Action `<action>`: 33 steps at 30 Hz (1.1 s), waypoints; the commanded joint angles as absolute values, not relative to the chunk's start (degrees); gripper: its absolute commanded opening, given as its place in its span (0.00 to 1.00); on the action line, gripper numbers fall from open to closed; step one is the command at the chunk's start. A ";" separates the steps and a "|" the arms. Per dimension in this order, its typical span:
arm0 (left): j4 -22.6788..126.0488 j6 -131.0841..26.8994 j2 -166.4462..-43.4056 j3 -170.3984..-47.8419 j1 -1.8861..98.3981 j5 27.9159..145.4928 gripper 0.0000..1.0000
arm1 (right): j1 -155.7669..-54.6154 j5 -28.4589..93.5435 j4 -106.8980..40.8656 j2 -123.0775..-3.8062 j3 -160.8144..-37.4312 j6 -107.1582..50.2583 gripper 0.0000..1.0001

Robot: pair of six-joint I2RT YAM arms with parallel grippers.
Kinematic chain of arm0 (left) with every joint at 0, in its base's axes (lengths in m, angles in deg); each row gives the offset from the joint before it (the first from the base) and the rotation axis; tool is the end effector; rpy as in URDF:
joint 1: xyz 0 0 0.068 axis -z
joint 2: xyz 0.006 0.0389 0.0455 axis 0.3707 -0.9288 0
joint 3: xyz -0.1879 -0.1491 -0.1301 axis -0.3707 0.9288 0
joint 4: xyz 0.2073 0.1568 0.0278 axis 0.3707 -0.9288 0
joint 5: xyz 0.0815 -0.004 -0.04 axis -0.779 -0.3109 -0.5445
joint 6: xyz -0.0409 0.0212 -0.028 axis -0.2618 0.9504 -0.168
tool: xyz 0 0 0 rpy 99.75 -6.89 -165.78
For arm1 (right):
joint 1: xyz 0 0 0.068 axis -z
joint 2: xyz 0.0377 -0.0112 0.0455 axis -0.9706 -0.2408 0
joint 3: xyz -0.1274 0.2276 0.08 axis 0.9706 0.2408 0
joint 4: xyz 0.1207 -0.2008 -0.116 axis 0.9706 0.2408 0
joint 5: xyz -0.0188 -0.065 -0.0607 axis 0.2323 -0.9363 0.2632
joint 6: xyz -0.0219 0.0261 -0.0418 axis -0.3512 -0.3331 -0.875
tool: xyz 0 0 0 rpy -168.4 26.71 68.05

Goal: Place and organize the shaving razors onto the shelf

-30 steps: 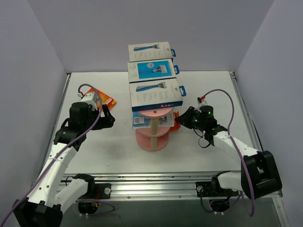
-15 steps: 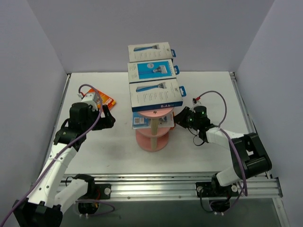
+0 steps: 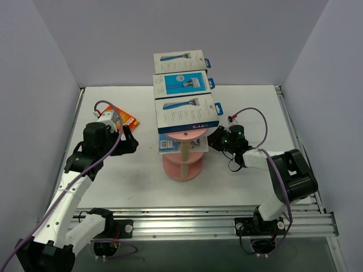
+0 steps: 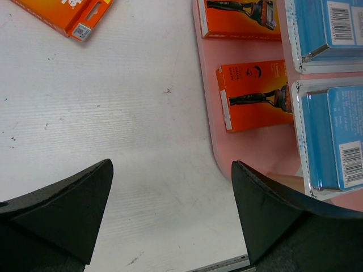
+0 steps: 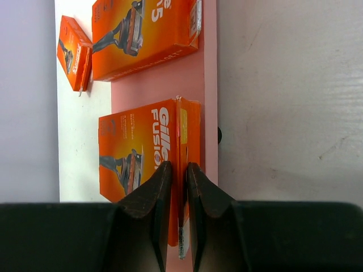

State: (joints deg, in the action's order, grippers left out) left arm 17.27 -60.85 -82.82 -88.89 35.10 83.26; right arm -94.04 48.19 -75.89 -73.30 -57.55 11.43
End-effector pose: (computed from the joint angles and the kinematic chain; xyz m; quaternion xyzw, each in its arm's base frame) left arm 0.1934 -0.0490 0.3187 -0.0339 0.8804 -0.1721 0.4407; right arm 0.2920 0.1095 0.1781 0.0726 0.7813 0.4553 0.4207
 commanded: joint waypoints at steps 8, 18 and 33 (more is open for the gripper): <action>20.40 -60.29 -82.34 -88.89 35.12 84.24 0.94 | -95.31 48.63 -81.77 -76.67 -61.28 12.46 0.00; 20.31 -60.38 -82.25 -88.89 35.03 84.68 0.94 | -95.40 48.28 -83.44 -78.95 -62.16 12.99 0.00; 20.67 -60.55 -82.08 -88.81 35.12 85.47 0.94 | -96.02 45.21 -84.41 -80.71 -62.95 14.13 0.00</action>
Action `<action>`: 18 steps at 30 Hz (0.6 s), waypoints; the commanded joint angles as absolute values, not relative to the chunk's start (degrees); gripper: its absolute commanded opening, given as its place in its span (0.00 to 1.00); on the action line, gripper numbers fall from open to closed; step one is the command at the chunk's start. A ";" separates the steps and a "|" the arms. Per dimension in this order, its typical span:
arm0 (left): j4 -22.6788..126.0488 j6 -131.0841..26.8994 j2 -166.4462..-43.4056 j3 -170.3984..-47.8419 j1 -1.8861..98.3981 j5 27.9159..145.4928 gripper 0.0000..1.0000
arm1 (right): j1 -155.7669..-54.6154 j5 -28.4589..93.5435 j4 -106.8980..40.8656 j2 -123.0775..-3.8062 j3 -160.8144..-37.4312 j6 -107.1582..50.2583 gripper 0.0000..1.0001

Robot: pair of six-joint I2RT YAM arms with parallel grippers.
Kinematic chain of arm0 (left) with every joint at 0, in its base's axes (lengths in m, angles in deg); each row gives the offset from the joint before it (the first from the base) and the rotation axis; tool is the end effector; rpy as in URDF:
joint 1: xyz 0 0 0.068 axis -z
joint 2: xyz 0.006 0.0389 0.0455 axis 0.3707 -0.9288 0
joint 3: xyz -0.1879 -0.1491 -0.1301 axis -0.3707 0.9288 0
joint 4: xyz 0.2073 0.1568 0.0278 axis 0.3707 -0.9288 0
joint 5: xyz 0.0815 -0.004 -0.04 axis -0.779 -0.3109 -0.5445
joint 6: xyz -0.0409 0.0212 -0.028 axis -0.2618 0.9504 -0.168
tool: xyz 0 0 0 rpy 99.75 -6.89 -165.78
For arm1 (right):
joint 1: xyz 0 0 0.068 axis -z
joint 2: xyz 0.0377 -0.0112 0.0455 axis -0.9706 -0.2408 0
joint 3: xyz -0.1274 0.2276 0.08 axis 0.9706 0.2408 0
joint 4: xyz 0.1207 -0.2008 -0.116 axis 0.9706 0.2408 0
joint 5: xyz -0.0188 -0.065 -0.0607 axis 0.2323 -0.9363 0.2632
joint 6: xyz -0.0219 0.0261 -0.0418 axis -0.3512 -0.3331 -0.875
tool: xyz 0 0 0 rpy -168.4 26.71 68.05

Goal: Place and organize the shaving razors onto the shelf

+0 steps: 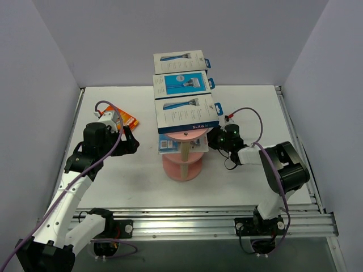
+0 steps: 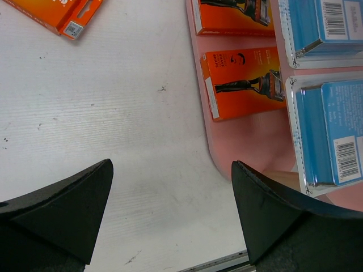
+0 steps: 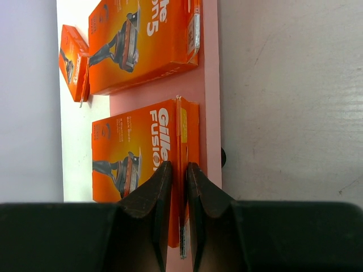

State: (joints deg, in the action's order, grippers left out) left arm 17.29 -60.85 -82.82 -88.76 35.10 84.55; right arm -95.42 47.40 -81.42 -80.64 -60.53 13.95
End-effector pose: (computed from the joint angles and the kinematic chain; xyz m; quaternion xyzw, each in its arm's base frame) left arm 0.1932 -0.0497 0.3180 -0.0286 0.8807 -0.1813 0.4368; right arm 0.3090 0.1229 0.1640 0.0815 0.7750 0.4689 0.4159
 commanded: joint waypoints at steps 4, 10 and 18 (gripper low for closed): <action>20.67 -60.55 -81.99 -88.81 35.12 85.47 0.94 | -96.19 44.15 -84.41 -80.62 -62.95 14.22 0.00; 20.75 -60.55 -81.90 -88.81 35.03 85.74 0.94 | -96.37 43.01 -84.94 -80.71 -63.04 14.57 0.00; 20.75 -60.55 -81.90 -88.81 35.03 85.83 0.94 | -96.98 40.46 -85.03 -80.97 -63.57 14.83 0.00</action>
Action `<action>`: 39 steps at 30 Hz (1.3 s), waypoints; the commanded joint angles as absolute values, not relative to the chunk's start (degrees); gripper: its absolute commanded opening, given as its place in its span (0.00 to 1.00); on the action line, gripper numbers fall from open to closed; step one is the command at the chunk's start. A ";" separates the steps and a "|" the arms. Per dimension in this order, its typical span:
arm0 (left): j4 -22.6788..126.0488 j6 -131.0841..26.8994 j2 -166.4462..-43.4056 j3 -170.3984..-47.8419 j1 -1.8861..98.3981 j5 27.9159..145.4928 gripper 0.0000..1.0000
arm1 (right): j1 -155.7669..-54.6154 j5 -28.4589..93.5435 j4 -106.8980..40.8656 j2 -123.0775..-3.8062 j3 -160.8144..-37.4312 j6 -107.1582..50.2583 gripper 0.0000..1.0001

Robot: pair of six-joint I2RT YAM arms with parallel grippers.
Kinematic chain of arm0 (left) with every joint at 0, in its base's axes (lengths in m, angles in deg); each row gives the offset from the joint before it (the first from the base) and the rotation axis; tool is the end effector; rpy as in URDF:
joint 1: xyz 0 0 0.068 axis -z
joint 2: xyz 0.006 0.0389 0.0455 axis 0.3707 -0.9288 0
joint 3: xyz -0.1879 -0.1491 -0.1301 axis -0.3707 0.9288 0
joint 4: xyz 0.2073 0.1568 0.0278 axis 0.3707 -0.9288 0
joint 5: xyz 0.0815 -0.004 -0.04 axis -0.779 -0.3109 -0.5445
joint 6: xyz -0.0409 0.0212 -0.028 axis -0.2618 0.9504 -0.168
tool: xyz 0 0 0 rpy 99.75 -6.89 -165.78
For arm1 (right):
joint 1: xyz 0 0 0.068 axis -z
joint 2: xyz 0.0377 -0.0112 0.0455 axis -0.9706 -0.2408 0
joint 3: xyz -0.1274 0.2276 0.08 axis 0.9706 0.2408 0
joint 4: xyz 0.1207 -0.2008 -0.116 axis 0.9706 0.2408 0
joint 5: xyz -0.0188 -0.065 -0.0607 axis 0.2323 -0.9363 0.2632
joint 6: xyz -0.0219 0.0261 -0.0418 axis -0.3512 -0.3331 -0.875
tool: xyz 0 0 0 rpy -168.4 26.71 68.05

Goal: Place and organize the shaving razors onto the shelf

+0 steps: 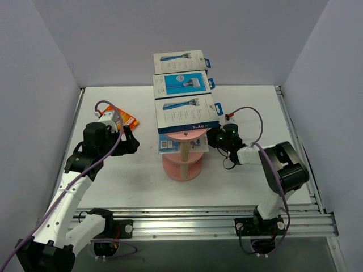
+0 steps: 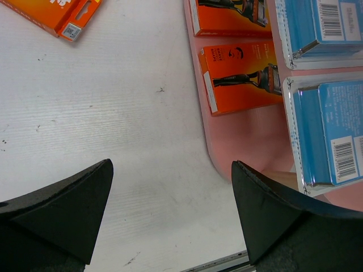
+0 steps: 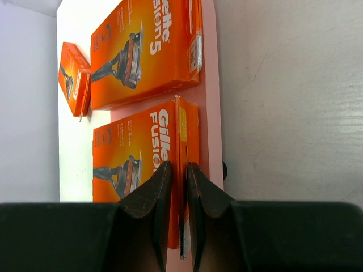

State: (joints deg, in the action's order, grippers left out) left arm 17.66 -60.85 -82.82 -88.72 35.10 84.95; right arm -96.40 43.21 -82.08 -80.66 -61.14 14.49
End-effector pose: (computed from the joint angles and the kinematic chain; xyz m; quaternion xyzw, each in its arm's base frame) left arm 0.1935 -0.0501 0.3184 -0.0267 0.8792 -0.1849 0.4382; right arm 0.3109 0.1271 0.1678 0.0984 0.7684 0.4575 0.4367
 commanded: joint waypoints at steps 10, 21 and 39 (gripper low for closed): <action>20.84 -60.55 -81.81 -88.81 35.03 85.91 0.94 | -98.56 36.59 -85.99 -80.89 -63.30 15.89 0.00; 20.84 -60.55 -81.81 -88.81 35.03 86.18 0.94 | -98.92 34.04 -86.17 -80.89 -62.95 16.15 0.00; 20.84 -60.55 -81.99 -88.98 35.03 86.35 0.94 | -98.83 34.66 -86.79 -83.44 -64.71 16.24 0.00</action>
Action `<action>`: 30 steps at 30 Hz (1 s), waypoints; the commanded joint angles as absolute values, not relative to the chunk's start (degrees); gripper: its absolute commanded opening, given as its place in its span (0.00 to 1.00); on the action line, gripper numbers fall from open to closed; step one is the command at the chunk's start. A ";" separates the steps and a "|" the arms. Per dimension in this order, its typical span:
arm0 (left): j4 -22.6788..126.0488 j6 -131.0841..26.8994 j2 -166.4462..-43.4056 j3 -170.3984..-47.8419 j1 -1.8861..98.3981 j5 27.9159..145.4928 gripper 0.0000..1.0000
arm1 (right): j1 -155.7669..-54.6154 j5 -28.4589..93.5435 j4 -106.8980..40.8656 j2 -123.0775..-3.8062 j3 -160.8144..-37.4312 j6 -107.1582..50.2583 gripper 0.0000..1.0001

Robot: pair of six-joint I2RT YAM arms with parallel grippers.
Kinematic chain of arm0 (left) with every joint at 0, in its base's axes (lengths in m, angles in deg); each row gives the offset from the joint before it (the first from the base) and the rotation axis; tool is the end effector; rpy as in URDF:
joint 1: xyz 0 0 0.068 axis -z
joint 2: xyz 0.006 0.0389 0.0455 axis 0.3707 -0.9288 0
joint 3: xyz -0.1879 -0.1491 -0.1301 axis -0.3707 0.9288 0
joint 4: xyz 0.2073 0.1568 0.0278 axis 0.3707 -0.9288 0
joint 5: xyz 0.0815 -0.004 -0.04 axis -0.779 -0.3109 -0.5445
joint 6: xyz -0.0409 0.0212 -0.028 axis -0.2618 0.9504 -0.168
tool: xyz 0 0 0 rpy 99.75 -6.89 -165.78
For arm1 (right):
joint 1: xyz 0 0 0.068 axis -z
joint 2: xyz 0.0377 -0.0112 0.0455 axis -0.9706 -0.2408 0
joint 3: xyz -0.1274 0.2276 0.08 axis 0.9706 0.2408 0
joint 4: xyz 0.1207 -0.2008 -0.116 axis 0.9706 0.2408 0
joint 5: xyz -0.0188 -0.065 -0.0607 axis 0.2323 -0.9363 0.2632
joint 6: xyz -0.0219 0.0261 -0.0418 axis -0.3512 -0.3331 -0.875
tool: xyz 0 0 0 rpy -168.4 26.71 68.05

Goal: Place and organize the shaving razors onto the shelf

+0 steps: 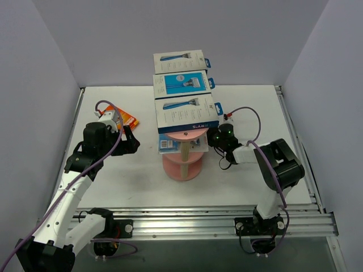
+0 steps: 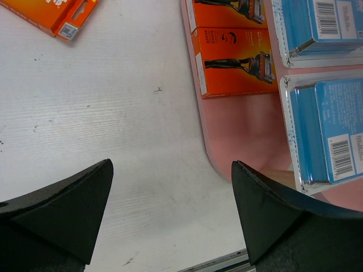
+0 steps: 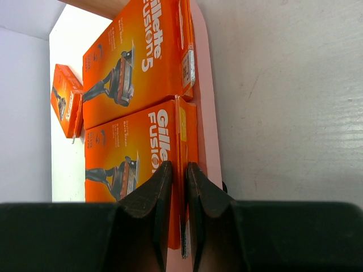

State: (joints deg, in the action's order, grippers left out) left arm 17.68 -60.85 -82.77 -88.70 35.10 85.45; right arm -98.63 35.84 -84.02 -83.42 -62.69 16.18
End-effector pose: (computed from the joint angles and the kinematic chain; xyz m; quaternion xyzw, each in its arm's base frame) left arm 0.1932 -0.0503 0.3184 -0.0246 0.8789 -0.1886 0.4374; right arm 0.3167 0.1388 0.1632 0.1337 0.7613 0.4382 0.4589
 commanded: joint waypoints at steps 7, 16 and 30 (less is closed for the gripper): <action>20.84 -60.55 -82.08 -88.98 35.12 86.35 0.94 | -98.83 34.83 -86.79 -84.05 -65.15 16.24 0.00; 20.84 -60.55 -82.08 -88.98 35.03 86.44 0.94 | -98.83 35.10 -86.26 -84.05 -65.50 16.15 0.01; 20.84 -60.55 -81.99 -88.90 35.03 86.35 0.94 | -98.21 35.18 -85.55 -83.17 -64.89 16.33 0.30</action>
State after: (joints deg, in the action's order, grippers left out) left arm 17.68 -60.85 -82.77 -88.70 35.10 85.80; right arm -98.54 35.84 -83.96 -83.57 -63.32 16.35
